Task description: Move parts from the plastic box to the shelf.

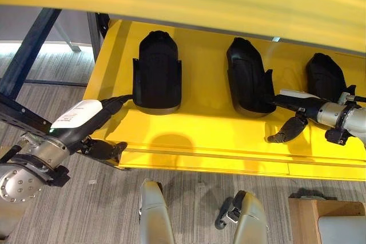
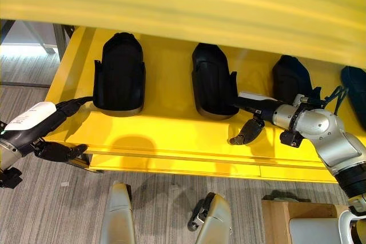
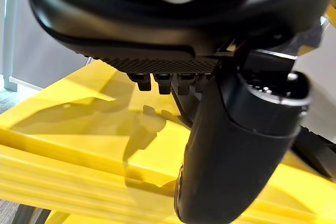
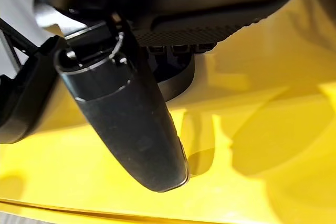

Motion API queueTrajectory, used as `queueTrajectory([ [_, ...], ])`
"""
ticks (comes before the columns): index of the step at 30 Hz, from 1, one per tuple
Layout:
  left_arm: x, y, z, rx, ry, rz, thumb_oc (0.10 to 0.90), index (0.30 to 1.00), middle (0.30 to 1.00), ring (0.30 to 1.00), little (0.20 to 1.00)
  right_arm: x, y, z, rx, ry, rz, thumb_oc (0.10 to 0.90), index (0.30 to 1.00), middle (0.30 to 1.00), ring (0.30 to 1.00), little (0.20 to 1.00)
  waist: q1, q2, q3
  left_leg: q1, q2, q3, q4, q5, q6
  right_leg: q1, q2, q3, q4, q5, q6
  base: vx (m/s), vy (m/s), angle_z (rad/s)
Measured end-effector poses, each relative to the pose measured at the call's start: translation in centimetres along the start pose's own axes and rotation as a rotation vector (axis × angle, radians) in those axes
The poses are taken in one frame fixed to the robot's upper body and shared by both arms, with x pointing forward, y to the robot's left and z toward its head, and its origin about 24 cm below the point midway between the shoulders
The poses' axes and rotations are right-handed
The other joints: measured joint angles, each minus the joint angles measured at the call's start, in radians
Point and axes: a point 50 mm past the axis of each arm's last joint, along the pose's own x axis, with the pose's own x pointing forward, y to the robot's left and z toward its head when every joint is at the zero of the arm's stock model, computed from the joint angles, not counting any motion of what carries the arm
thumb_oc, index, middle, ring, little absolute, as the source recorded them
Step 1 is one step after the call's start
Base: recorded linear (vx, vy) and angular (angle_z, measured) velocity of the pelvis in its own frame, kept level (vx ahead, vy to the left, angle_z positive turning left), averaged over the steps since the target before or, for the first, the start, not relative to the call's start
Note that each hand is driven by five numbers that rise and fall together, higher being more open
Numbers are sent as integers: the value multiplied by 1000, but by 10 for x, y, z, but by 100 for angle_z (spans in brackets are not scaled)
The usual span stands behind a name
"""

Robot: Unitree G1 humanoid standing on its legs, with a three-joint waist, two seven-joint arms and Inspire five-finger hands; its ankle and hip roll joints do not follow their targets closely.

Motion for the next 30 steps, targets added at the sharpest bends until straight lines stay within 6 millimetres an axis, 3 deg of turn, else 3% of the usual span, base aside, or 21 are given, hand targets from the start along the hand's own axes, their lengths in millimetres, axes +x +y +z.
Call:
queueTrajectory([
  [13,0,1,-1,-1,10,4,900,1000,1000,1000,1000,0,-2,7,-20,-20,-7,900,1000,1000,1000,1000,0,0,0,0,1,0,1,0,0,-4,3,3,0,1,-1,0,0,0],
  [22,-1,3,0,-3,13,22,900,1000,1000,1000,1000,1,-17,49,-73,-181,-95,900,1000,1000,1000,1000,-2,0,0,-2,2,2,1,0,-1,-11,4,7,1,3,-2,0,0,0],
  [30,-4,3,-2,-19,21,43,900,1000,1000,1000,1000,-18,-56,97,-182,-358,-255,900,1000,1000,1000,1000,-2,1,0,-7,2,4,1,0,-1,-17,4,8,1,3,-2,0,0,0],
])
